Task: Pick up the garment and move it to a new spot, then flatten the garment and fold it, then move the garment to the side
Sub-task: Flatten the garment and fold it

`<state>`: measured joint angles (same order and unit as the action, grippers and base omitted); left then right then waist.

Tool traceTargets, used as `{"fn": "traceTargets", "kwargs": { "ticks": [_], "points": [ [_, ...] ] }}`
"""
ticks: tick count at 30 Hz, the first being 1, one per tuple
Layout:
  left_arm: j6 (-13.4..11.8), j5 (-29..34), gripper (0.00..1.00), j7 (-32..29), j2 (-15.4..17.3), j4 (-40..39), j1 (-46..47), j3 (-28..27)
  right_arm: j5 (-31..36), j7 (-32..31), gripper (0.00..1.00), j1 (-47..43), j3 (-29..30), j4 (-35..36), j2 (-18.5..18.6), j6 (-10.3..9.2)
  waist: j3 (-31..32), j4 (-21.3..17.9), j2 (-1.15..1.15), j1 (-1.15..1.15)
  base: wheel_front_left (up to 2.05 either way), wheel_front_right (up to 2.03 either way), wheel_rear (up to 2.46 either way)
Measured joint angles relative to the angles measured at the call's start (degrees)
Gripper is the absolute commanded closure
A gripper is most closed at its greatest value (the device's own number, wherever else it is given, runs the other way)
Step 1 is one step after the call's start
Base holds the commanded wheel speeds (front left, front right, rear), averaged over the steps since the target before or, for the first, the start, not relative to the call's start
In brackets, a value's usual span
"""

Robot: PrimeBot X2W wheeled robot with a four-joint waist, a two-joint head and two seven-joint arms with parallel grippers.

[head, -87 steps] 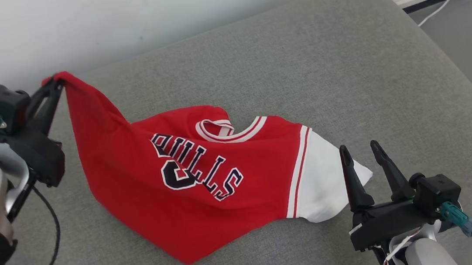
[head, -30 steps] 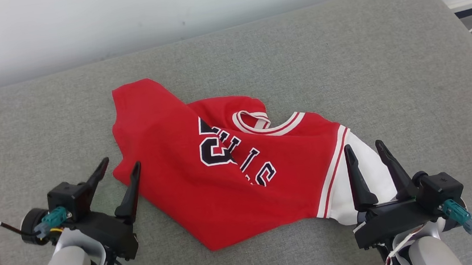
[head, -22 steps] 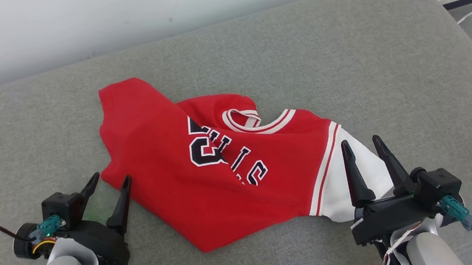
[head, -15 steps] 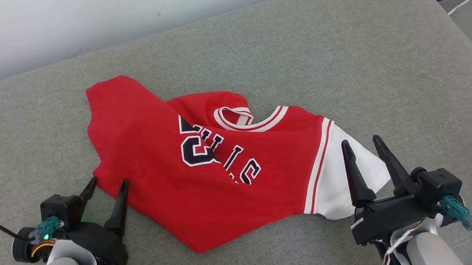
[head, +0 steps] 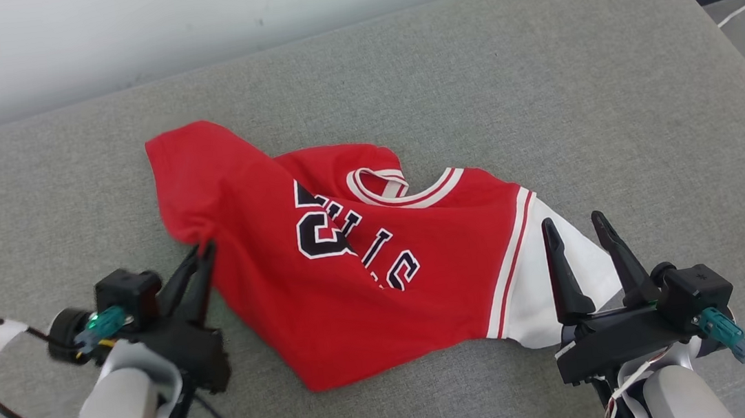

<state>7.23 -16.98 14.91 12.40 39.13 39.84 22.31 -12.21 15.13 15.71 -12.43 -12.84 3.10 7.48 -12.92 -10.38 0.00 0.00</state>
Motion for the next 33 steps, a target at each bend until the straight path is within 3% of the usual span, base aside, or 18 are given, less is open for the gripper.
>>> {"fn": "traceTargets", "kwargs": {
  "ticks": [12,27,28,29,30,33],
  "points": [
    [0.2,3.4,1.0,0.0,-5.1,-8.7,1.2,6.2,-0.2,0.0,0.0,-0.1,-0.1,0.1,-0.1,0.0,1.1,-0.4,0.0,0.0,0.0,0.0,0.0],
    [0.2,2.0,1.0,0.0,-9.3,-7.4,4.4,15.2,-0.4,0.0,0.0,-0.1,-0.4,-0.3,-0.1,0.0,1.4,-2.2,0.0,0.0,0.0,0.0,0.0],
    [0.2,1.5,0.79,0.0,-9.4,-7.4,4.6,15.6,-0.4,0.0,0.0,-0.1,-0.5,-0.4,-0.1,0.0,1.5,-2.2,0.0,0.0,0.0,0.0,0.0],
    [0.2,1.3,0.45,0.0,-9.4,-7.3,4.8,16.2,-0.4,0.0,0.0,-0.1,-0.6,-0.6,-0.1,0.0,1.6,-2.2,0.0,0.0,0.0,0.0,0.0],
    [0.2,1.2,0.0,0.0,-9.4,-7.0,4.9,16.9,-0.4,0.0,0.0,-0.1,-0.8,-0.7,-0.2,0.0,1.7,-2.2,0.0,0.0,0.0,0.0,0.0],
    [0.1,-1.1,0.0,0.0,-9.5,-7.3,4.9,18.7,-0.4,0.0,0.0,-0.1,-1.0,-1.0,-0.2,0.0,2.1,-2.2,0.0,0.0,0.0,0.0,0.0]
  ]
}}
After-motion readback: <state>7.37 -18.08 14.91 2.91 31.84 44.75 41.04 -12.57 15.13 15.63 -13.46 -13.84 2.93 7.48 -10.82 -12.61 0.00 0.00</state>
